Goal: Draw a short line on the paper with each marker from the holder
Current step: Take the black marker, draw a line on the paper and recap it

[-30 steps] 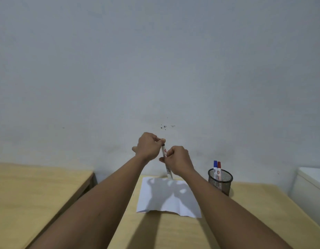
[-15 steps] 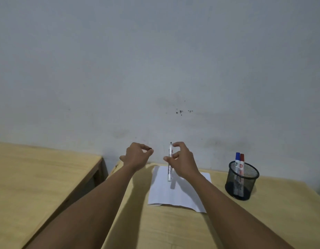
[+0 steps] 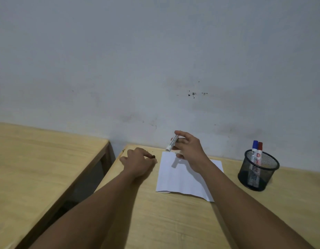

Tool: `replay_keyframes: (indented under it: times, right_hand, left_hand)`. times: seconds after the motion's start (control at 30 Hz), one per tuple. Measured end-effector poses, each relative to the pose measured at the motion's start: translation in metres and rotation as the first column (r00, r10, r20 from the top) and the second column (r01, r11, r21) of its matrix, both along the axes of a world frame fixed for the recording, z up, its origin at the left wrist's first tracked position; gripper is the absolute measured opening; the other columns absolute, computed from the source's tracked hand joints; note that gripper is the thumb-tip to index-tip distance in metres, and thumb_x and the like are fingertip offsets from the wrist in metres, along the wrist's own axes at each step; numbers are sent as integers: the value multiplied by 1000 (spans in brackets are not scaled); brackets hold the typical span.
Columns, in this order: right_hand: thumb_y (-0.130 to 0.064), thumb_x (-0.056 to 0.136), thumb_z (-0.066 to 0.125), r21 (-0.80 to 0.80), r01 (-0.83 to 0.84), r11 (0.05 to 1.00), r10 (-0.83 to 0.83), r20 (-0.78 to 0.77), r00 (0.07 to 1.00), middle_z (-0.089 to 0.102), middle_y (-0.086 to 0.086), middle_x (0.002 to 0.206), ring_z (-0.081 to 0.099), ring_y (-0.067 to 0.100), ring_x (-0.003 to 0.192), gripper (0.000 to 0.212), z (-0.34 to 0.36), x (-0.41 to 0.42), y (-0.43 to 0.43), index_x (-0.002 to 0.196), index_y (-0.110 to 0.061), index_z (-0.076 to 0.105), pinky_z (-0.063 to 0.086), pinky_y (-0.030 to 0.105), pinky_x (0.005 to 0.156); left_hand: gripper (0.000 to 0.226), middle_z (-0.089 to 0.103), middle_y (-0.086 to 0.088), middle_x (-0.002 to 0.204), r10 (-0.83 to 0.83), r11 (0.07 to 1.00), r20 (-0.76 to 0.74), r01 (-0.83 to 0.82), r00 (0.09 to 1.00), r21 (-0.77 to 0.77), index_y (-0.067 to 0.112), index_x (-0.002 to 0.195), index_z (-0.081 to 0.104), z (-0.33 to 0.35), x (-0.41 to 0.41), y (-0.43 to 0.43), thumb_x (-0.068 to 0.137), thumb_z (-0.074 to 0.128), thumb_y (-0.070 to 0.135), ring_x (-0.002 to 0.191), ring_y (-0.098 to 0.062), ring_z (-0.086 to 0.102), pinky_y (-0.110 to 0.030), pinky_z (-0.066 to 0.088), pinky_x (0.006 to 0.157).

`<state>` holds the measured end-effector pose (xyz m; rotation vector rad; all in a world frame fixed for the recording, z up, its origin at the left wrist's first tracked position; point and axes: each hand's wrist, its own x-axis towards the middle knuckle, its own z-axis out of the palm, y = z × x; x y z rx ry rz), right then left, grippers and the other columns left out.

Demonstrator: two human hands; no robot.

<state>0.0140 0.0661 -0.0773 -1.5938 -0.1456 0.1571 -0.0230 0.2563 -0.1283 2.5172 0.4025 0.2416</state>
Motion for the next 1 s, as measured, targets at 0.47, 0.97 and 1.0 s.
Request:
replay_keyframes:
  times: [0.47, 0.97, 1.0]
  right_hand:
    - [-25, 99, 62, -146, -2, 989, 26, 162, 986, 70, 12, 75, 60, 21, 55, 25, -23, 35, 23, 92, -1, 62, 51, 31, 51]
    - [-19, 93, 70, -147, 21, 989, 7, 190, 982, 66, 10, 62, 58, 21, 51, 20, -75, 54, 18, 81, -3, 68, 49, 36, 51]
    - [-24, 92, 71, -163, 49, 985, -13, 221, 975, 67, 11, 64, 60, 24, 53, 23, -78, 55, 19, 81, -3, 68, 52, 40, 54]
  left_hand:
    - [69, 43, 12, 150, -460, 808, 25, 406, 888, 428, 38, 143, 44, -16, -42, -25, 87, 32, 77, 130, -16, 36, -47, 25, 99]
    - [93, 35, 14, 154, -527, 758, -126, 532, 841, 378, 38, 146, 39, -13, -44, -19, 70, 41, 91, 134, -16, 28, -45, 24, 100]
    - [93, 34, 14, 155, -525, 761, -124, 529, 842, 375, 38, 145, 39, -13, -43, -18, 69, 41, 91, 134, -16, 28, -45, 24, 100]
